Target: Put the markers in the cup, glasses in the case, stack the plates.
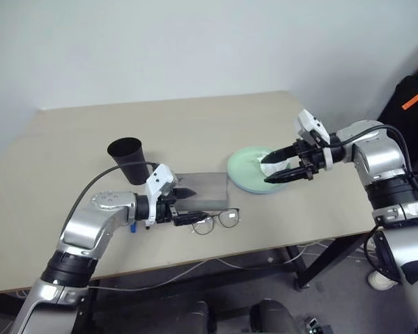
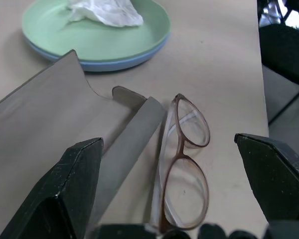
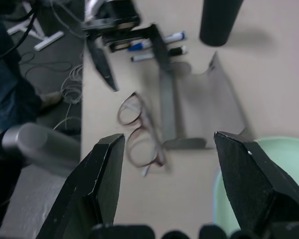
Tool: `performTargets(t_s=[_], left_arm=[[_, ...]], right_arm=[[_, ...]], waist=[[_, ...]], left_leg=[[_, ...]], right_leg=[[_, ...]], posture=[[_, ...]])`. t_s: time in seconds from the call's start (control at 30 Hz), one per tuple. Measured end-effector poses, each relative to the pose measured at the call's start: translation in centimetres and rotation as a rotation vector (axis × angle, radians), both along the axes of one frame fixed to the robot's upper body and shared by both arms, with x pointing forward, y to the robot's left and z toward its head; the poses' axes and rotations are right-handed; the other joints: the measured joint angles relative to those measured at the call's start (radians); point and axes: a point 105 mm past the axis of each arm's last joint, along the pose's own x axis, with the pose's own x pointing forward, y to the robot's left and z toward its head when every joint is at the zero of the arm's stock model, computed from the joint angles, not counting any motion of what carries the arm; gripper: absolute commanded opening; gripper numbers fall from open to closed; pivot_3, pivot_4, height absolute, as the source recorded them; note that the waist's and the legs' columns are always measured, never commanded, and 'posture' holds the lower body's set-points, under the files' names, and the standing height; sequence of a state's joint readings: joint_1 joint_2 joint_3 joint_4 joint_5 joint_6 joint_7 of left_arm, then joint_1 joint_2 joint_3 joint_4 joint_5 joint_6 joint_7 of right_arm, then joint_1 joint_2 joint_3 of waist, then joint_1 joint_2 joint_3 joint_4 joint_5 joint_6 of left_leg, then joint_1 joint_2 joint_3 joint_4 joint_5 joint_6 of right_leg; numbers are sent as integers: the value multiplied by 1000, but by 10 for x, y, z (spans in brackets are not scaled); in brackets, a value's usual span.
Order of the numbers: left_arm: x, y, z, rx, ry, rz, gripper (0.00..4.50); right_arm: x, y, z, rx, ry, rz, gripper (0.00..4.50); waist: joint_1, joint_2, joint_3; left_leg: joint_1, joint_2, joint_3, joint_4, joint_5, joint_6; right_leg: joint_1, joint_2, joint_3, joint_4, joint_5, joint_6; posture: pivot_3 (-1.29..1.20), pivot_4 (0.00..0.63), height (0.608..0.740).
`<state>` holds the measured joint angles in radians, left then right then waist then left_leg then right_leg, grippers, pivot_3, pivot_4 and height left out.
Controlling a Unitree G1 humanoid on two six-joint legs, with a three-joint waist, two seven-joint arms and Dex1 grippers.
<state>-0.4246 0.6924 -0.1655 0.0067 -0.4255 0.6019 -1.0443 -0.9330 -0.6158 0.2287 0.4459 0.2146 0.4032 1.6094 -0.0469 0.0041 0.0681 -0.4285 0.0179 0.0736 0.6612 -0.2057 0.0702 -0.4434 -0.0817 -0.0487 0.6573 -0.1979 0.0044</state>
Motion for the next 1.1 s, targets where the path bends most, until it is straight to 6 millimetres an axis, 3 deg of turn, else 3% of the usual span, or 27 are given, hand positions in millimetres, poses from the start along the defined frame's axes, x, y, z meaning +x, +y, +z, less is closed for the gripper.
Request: performTargets(t_s=[0.1, 0.2, 0.27, 0.3, 0.83, 1.1], left_arm=[[2, -3, -6, 16, 17, -34, 4500], [0, -9, -13, 34, 37, -86, 4500], [0, -12, -16, 48, 44, -119, 4500], [-1, -13, -18, 51, 48, -129, 4500], [1, -40, -35, 56, 108, -241, 4500], [-1, -43, -36, 50, 120, -276, 1880]], right_arm=[[-2, -1, -3, -5, 14, -2, 3089], [-5, -2, -4, -11, 6, 1, 3709], [-6, -4, -8, -18, 16, -6, 4365], [-6, -5, -8, -21, 18, -9, 4440], [-4, -7, -13, -24, -20, -62, 4440], [-1, -7, -13, -24, -30, -82, 4500]], waist=[[0, 0, 0], [1, 0, 0], [5, 0, 0], [5, -1, 0], [6, -1, 0], [6, -1, 0]], left_leg=[[0, 0, 0, 0, 0, 0], [-1, 0, 0, 0, 0, 0], [-1, 0, 0, 0, 0, 0], [-1, -1, 0, 0, 0, 0], [-1, -1, -1, 1, 0, 2], [-1, -1, -1, 1, 1, 2]], right_leg=[[-1, 0, 0, 0, 0, 0], [0, 0, 0, 0, 0, 0], [0, -1, 0, 0, 0, 0], [-1, -2, 0, 0, 0, 0], [0, -2, -2, 0, 0, 0], [0, -2, -2, 0, 0, 0]], posture=[[0, 0, 739], [0, 0, 739], [0, 0, 739], [0, 0, 739], [0, 0, 739], [0, 0, 739]])
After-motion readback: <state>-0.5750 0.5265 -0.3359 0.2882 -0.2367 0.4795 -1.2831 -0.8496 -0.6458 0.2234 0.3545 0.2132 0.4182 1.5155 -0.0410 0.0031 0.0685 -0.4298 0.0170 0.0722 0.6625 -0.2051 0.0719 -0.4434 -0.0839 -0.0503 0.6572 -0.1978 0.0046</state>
